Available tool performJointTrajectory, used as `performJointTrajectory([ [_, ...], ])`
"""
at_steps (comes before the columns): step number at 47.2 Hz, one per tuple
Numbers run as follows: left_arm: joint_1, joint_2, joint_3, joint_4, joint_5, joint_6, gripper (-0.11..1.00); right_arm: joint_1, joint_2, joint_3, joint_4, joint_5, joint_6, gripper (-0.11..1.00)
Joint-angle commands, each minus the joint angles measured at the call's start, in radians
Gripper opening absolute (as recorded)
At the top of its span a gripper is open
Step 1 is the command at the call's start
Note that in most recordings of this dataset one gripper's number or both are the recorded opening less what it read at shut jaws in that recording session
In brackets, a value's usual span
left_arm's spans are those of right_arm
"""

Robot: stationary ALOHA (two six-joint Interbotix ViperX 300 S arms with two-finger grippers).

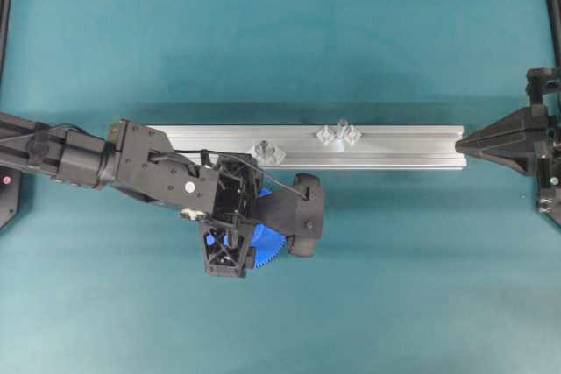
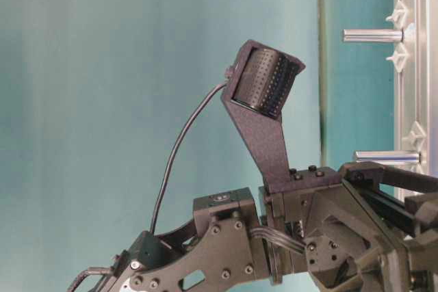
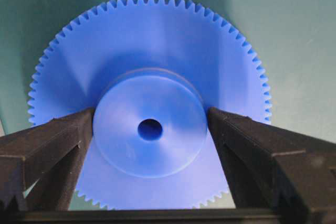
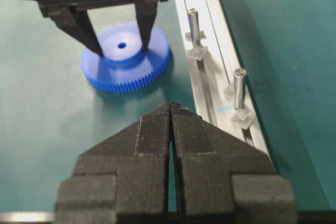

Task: Find the location of the shaft and insert the large gear.
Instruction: 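Close the left gripper on the gear hub, then lift the blue gear and carry it over the left shaft on the rail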

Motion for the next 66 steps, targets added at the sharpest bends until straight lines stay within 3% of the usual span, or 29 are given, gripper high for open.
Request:
performJointTrajectory([
  [1, 0.003, -0.012, -0.009, 0.002, 0.0, 0.0, 0.93, -0.002, 0.005, -0.011, -0.002, -0.006, 0.009, -0.02],
  [10, 0.003, -0.003, -0.009, 0.002, 0.0, -0.017, 0.88, -0.002, 0.005, -0.011, -0.002, -0.006, 0.009, -0.02],
  [16, 0.003, -0.003, -0.009, 0.002, 0.0, -0.04, 0.71, -0.002, 0.005, -0.011, -0.002, -0.006, 0.009, -0.02],
  [66, 0.003, -0.057, -0.04, 0.003, 0.043, -0.011, 0.71, -0.002, 0.005, -0.006, -0.002, 0.002, 0.009, -0.02],
])
